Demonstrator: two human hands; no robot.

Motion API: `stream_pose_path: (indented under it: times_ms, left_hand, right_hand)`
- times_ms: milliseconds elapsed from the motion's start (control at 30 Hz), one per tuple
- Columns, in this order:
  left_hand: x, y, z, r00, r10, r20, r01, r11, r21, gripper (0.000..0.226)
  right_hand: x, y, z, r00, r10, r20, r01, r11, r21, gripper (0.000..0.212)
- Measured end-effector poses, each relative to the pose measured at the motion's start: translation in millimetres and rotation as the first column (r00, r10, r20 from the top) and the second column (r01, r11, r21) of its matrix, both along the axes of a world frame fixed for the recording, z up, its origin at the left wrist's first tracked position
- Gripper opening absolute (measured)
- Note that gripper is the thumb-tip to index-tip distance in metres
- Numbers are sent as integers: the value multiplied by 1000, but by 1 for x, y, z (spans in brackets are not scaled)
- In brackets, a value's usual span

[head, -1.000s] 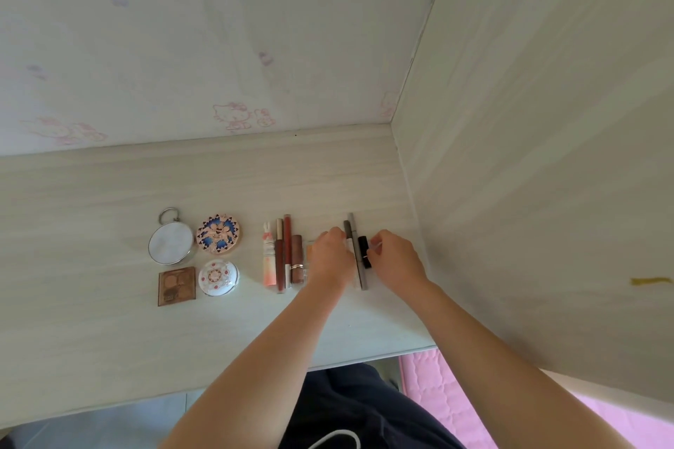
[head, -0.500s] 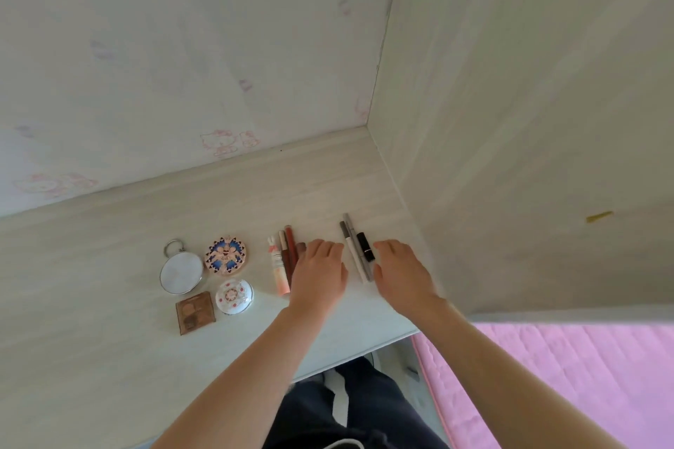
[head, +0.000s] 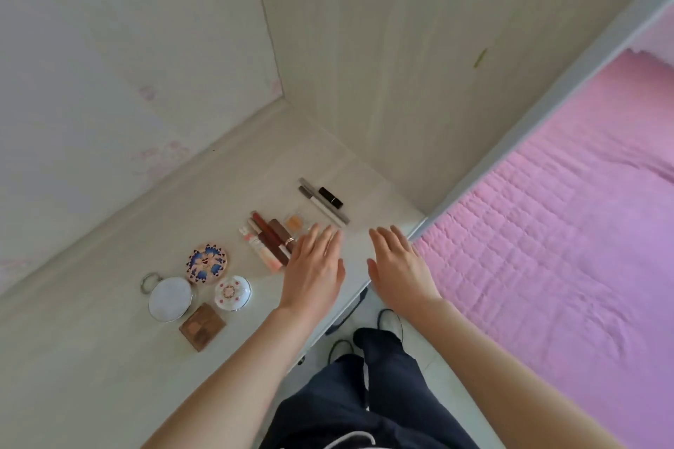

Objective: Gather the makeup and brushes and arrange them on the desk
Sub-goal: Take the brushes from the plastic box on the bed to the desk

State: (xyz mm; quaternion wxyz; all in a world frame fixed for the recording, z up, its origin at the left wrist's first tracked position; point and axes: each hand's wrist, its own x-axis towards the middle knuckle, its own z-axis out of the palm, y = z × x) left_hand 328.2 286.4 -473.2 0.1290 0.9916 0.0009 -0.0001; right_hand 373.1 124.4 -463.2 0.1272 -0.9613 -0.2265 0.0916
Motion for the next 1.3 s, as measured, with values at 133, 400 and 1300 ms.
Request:
stream_pose_path:
  times_ms: [133,400,1300]
  left_hand:
    - [-9,-22,5,992,-124,27,124,992,3,51]
    - [-21,-91,14,927,-367,79,369,929,-14,48]
    - [-194,-468,14,289,-957,-6,957,289,3,48]
  right_hand:
    - [-30,-29,9,993,-110,38,110,994,12,54]
    - [-86,-96,15,930,-368,18,367,930,11,55]
    - [-370,-389,5,234,-972,-27,971,235,-42,59]
